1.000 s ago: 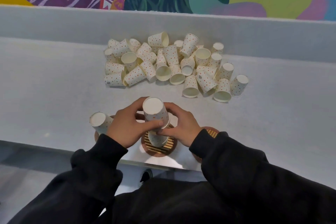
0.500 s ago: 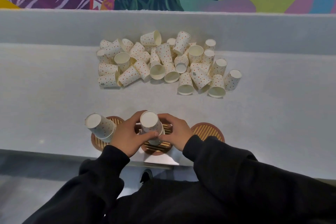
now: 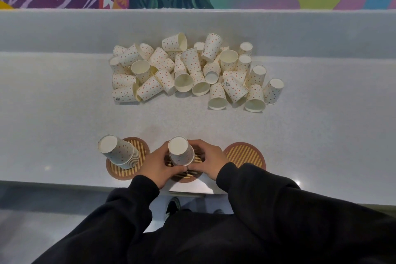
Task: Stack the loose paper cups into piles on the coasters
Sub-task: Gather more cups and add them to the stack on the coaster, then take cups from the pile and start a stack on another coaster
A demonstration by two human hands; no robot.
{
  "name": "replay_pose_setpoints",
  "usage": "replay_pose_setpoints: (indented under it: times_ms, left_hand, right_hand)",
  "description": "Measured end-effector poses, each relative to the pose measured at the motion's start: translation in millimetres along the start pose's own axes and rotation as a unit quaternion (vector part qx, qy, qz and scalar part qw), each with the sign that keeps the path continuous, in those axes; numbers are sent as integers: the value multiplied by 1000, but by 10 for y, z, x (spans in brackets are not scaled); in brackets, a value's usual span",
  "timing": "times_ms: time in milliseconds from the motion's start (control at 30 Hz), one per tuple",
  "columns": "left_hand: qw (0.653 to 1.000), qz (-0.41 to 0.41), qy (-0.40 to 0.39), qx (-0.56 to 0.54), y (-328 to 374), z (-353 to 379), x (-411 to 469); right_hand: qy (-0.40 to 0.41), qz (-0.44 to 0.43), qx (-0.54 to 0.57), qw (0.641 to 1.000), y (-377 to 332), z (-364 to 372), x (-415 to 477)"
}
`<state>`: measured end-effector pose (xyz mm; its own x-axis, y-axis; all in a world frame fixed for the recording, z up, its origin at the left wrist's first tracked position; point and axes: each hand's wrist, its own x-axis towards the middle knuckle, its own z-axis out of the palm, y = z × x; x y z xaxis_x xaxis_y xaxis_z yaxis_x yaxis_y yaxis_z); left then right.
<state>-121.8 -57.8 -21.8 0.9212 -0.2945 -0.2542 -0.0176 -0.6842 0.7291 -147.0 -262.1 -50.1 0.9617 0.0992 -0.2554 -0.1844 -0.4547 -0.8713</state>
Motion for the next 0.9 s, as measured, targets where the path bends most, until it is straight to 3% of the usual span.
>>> replay_pose_setpoints:
  times_ms: [500,633,767,900]
  left_hand:
    - [999,-29,-13,13,60,-30,16]
    - [998,-43,-55,9,59,-104,66]
    - [997,-43,-62,-6,131,-400,185]
    - [1000,9,0,6,512,-792,499]
  right_hand:
    - [-20,-3,-9,1000,43,-57,24]
    - [-26,5,18,999,59,-120,44]
    - [43,27,30,998,46,-428,109]
    - [124,52,6,991,-18,-975,274]
